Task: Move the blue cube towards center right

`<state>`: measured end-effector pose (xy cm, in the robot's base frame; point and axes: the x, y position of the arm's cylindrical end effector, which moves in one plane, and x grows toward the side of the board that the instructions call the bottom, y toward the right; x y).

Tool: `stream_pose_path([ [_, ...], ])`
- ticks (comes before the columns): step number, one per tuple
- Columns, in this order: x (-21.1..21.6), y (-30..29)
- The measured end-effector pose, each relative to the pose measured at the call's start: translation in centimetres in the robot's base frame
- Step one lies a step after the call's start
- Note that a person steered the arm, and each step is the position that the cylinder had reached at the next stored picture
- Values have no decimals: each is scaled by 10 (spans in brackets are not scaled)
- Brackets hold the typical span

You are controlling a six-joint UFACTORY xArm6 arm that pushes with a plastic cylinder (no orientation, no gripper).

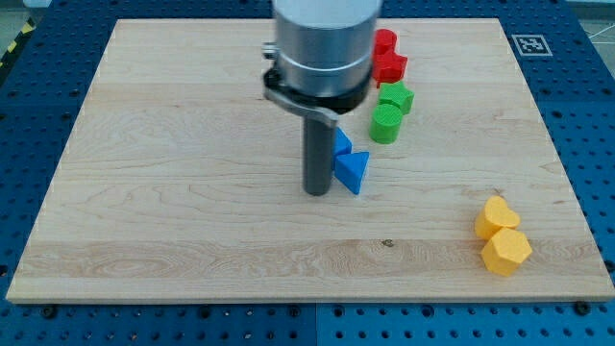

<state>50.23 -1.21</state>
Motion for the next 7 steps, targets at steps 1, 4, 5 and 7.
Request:
stream_pose_path([
  [1,-6,-34],
  [4,-40,11],
  [5,-39,12],
  [7,-64,1],
])
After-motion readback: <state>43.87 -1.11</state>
